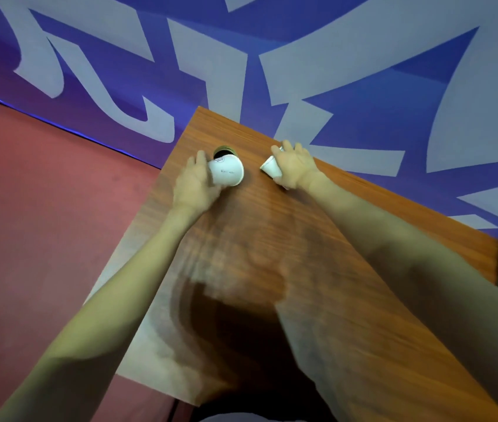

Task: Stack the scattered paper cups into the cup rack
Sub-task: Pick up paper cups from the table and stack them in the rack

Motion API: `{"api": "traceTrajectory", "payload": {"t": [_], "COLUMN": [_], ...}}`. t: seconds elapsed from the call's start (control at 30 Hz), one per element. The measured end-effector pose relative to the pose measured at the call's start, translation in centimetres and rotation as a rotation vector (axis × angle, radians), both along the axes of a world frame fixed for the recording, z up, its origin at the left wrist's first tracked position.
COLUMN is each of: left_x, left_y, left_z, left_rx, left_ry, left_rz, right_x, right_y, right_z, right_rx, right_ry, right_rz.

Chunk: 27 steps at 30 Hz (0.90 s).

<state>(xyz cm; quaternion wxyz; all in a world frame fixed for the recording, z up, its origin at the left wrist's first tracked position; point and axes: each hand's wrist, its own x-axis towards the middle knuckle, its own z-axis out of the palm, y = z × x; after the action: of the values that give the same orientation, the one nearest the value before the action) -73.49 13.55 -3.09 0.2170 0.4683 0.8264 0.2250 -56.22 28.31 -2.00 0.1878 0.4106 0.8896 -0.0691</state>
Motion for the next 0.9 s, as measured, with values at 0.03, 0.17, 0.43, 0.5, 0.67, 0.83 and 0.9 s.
{"api": "traceTrajectory", "payload": {"t": [0.03, 0.17, 0.43, 0.5, 0.67, 0.83, 0.9], "left_x": [0.8, 4.8, 13.1, 14.5, 18.0, 24.6, 27.1], "left_y": [-0.6, -3.5, -7.4, -7.8, -7.9, -8.5, -8.8], "left_z": [-0.3, -1.4, -1.8, -1.8, -1.3, 0.3, 0.8], "left_rx": [0.025, 0.078, -0.216, -0.305, -0.32, -0.23, -0.178], "left_ry": [-0.07, -0.252, -0.162, -0.07, 0.128, 0.047, -0.025], "left_rz": [0.019, 0.048, -0.342, -0.429, -0.467, -0.418, -0.424], "right_x": [1.1, 7.0, 19.4, 22.2, 28.8, 36.5, 38.9], "right_y": [-0.4, -3.1, -10.9, -12.8, -16.7, -20.1, -21.0], "right_z": [0.1, 0.4, 1.2, 1.4, 1.7, 1.7, 1.6], "right_rx": [-0.009, -0.059, -0.105, -0.094, -0.057, -0.022, -0.02], "right_ry": [0.025, 0.104, 0.319, 0.352, 0.469, 0.588, 0.617], "right_rz": [-0.027, -0.174, -0.457, -0.483, -0.562, -0.63, -0.626]}}
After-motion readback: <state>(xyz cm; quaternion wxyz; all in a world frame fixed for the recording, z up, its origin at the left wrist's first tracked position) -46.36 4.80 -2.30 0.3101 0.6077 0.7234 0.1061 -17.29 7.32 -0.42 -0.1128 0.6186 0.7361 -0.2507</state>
